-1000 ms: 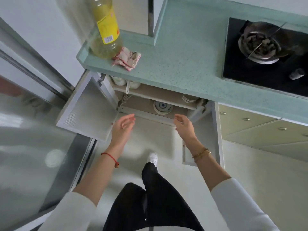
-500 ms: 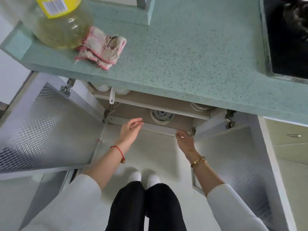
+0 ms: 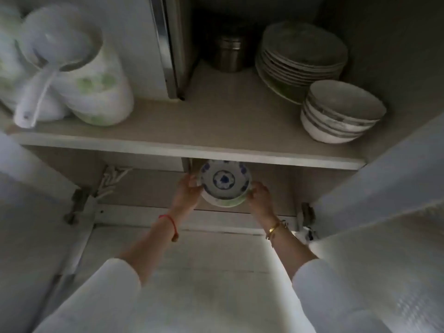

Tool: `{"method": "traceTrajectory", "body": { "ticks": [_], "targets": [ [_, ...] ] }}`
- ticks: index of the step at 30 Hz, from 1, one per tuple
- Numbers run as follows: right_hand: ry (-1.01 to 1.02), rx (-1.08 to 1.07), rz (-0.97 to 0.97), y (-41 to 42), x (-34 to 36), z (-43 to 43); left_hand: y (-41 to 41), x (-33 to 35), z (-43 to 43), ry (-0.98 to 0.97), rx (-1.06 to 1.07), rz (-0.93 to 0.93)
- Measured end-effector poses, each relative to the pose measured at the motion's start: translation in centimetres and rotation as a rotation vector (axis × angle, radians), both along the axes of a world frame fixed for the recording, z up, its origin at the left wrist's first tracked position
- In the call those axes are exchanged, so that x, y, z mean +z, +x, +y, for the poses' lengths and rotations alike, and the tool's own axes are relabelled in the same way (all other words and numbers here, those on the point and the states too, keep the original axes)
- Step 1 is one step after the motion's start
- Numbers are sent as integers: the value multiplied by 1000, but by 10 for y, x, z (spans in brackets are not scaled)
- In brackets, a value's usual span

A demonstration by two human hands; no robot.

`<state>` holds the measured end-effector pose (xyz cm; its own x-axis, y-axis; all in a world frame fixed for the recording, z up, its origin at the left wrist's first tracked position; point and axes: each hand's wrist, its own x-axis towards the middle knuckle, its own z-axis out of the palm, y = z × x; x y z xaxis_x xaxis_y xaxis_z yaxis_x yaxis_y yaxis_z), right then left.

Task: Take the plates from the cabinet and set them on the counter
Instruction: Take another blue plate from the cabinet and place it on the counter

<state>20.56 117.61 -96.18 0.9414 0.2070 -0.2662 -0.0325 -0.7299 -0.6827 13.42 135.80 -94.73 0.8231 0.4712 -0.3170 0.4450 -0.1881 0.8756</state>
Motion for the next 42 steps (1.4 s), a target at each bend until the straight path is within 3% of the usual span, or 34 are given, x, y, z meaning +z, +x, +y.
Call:
{"method": "traceTrajectory", "body": {
  "ticks": [8,19,26,35,42],
  "targets": [
    [-10,-32,-111,45,-79,13,44,-89,20,186,-110,-16],
    [40,-180,-88,55,-94,26,60,-110,26,52,-60,31],
    [166,-203,-57,44,-90,26,43,-110,23,-27,9,-87],
    [256,-266,-18,-22,-34,6,-21,-50,3,-58,26,-57],
    [148,-327,74,-101,93,-25,-102,86,-34,-41,-21,92]
  ]
}}
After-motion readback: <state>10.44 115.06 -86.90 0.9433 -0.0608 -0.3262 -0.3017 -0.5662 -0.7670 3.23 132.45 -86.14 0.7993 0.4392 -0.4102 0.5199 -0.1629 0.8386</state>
